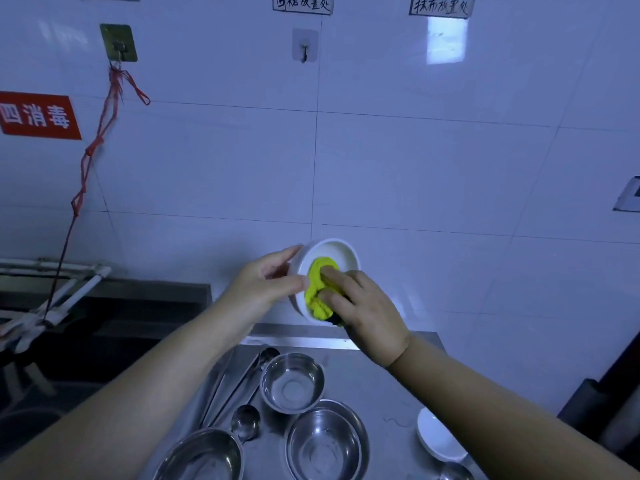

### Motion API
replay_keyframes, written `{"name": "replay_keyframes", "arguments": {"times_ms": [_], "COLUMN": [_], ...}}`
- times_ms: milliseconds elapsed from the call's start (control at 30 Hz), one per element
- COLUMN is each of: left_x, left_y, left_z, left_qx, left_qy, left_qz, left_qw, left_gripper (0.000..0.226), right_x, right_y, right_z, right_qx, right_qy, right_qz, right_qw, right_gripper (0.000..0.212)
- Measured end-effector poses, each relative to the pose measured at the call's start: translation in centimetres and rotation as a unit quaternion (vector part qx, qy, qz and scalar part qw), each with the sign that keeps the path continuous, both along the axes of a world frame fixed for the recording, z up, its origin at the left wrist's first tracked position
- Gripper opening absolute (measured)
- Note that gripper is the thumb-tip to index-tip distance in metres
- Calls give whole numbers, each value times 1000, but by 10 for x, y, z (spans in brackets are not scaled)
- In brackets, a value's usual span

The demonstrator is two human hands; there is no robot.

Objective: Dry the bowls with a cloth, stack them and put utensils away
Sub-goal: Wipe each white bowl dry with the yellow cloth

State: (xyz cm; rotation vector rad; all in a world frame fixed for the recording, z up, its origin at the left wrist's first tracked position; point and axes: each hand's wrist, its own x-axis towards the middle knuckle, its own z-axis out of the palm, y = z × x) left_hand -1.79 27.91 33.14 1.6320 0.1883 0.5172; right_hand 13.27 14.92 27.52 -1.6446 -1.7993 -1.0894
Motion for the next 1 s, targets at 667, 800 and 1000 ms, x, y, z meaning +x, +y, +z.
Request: {"name": "replay_keyframes", "arguments": {"times_ms": [667, 800, 1000], "left_x": [3, -1, -7], "left_y": [-18, -16, 2], "left_z": [-14, -9, 12], "left_qx": [13, 44, 96], "left_qy": [-83, -64, 56], "left_qz": [-1, 6, -101], "left_qw": [996, 997, 989], "left_gripper": [61, 54, 48], "right_x": [-18, -34, 11], "right_y": [-1, -3, -26], "right_z": [1, -5, 8], "right_qx": [59, 35, -86], "right_qy": [151, 213, -175], "right_qz": [-12, 2, 20], "right_qw": [987, 976, 981], "right_gripper": [47, 57, 22]}}
